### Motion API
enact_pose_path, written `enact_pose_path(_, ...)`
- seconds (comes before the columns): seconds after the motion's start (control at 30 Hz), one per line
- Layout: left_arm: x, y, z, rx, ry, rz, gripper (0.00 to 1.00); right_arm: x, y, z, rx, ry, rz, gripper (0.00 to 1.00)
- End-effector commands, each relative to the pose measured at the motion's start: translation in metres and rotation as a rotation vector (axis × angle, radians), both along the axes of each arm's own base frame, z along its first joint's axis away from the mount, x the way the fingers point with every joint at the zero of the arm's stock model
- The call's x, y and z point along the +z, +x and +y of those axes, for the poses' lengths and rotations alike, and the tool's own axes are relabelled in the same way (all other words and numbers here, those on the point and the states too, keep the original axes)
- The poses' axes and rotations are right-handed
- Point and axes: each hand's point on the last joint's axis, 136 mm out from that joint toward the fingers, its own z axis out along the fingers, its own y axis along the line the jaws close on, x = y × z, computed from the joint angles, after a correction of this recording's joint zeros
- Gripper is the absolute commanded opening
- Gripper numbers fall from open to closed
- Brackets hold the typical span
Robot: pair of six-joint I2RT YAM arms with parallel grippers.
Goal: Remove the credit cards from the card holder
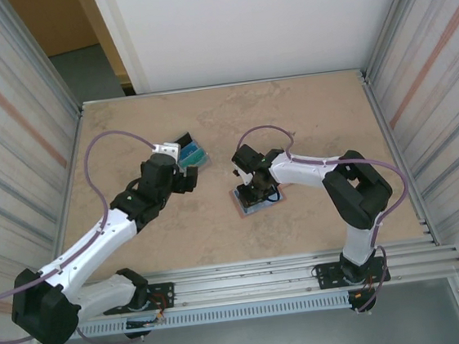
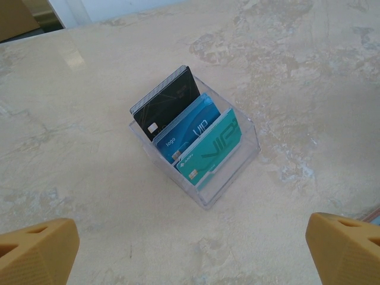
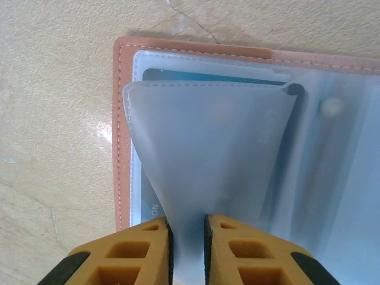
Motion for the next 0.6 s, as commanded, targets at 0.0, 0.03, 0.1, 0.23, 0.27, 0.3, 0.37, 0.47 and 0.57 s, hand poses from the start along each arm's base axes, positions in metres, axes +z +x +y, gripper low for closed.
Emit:
enact_pose_path(0.0, 0.014, 0.005, -0.001, 0.030, -0.040, -0.039, 0.99, 0.015, 0.008, -0.003, -0.018, -0.016, -0.055, 0.18)
enact_pose_path(0.03, 0.014, 0.005, -0.002, 0.027, -0.042, -0.039, 0.99, 0.016, 0.010, -0.003, -0.024, -0.011, -0.060, 0.16)
enact_pose_path(0.1, 0.014, 0.005, -0.004, 0.024, -0.045, -0.035, 0.99, 0.021, 0.015, -0.003, -0.039, 0.002, -0.075, 0.16)
enact_pose_path(0.23, 0.014, 0.006, -0.006, 0.019, -0.048, -0.033, 0.99, 0.029, 0.025, -0.007, -0.076, 0.027, -0.096, 0.17)
enact_pose_path(0.27, 0.014, 0.006, -0.006, 0.020, -0.047, -0.032, 0.98, 0.031, 0.027, -0.010, -0.086, 0.028, -0.102, 0.19)
enact_pose_path(0.3, 0.014, 0.006, -0.006, 0.018, -0.047, -0.032, 0.99, 0.032, 0.029, -0.013, -0.099, 0.026, -0.107, 0.21)
enact_pose_path(0.37, 0.014, 0.007, -0.006, 0.022, -0.045, -0.035, 0.99, 0.032, 0.033, -0.019, -0.117, 0.024, -0.111, 0.25)
enact_pose_path(0.47, 0.016, 0.007, -0.006, 0.021, -0.041, -0.040, 0.99, 0.032, 0.038, -0.027, -0.141, 0.016, -0.117, 0.27)
enact_pose_path(0.57, 0.016, 0.008, -0.006, 0.020, -0.034, -0.041, 0.99, 0.033, 0.043, -0.035, -0.165, 0.006, -0.126, 0.29)
